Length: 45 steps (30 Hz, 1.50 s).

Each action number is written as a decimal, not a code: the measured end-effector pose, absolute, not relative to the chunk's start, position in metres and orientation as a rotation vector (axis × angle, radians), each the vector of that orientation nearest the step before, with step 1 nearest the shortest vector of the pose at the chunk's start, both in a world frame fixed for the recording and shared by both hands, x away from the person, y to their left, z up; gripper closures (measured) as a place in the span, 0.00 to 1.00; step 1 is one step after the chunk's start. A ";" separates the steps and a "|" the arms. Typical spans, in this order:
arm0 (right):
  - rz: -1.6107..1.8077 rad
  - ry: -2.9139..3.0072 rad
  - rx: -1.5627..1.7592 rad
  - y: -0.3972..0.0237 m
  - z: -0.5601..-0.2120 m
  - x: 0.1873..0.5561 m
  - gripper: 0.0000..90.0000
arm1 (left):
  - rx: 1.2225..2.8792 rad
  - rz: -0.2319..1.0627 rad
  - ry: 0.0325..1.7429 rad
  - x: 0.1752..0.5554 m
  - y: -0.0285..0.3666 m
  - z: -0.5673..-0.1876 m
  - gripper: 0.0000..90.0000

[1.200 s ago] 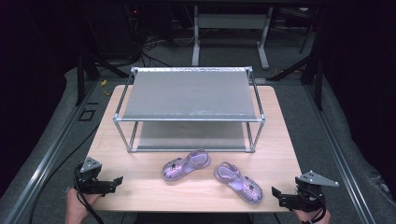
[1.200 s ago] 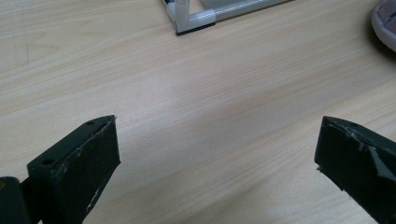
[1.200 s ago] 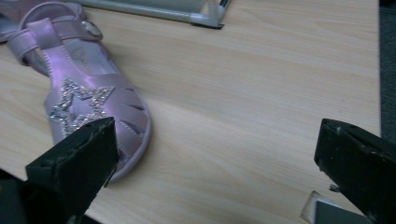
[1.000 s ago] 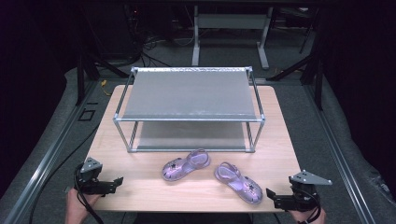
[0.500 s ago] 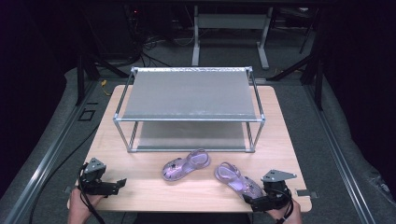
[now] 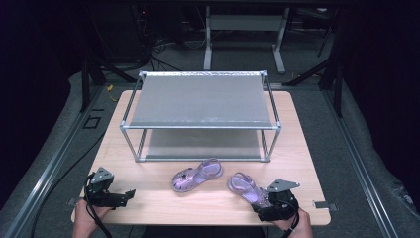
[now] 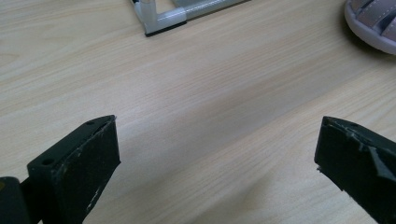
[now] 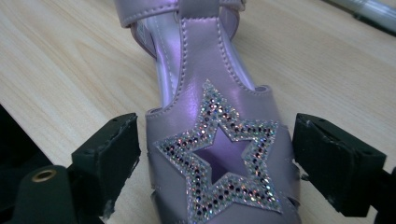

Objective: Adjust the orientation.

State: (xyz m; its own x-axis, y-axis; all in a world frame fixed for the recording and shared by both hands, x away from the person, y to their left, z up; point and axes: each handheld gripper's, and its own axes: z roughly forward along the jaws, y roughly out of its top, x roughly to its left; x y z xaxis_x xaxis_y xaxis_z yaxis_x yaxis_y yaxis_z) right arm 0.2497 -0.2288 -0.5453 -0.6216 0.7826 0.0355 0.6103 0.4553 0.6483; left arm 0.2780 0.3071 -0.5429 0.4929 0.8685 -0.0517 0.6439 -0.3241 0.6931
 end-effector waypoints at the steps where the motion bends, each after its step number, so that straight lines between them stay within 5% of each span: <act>1: 0.884 2.431 1.197 -0.227 -0.547 0.251 0.19 | 2.072 0.437 1.241 0.278 0.306 -0.543 0.00; 20: 0.996 2.441 1.000 -0.239 -0.541 0.254 0.28 | 2.074 0.442 1.211 0.278 0.306 -0.538 0.00; 23: 1.082 2.468 0.925 -0.241 -0.533 0.256 0.46 | 2.073 0.448 1.207 0.277 0.307 -0.536 0.00; 28: 1.029 2.514 0.957 -0.240 -0.538 0.261 0.43 | 2.078 0.442 1.206 0.277 0.306 -0.537 0.00; 39: 0.895 2.533 1.022 -0.231 -0.549 0.265 0.17 | 2.094 0.422 1.204 0.277 0.303 -0.543 0.00; 45: 0.898 2.546 1.048 -0.230 -0.556 0.266 0.22 | 2.091 0.425 1.210 0.277 0.304 -0.544 0.00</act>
State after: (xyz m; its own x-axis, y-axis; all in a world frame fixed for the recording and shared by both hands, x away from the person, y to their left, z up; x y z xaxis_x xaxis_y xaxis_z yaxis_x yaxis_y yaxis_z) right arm 0.2658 -0.2298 -0.5562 -0.7120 0.7022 0.0068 0.5511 0.5528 0.6251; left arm 0.2768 0.3041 -0.5442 0.5158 0.8551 -0.0518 0.6348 -0.3409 0.6934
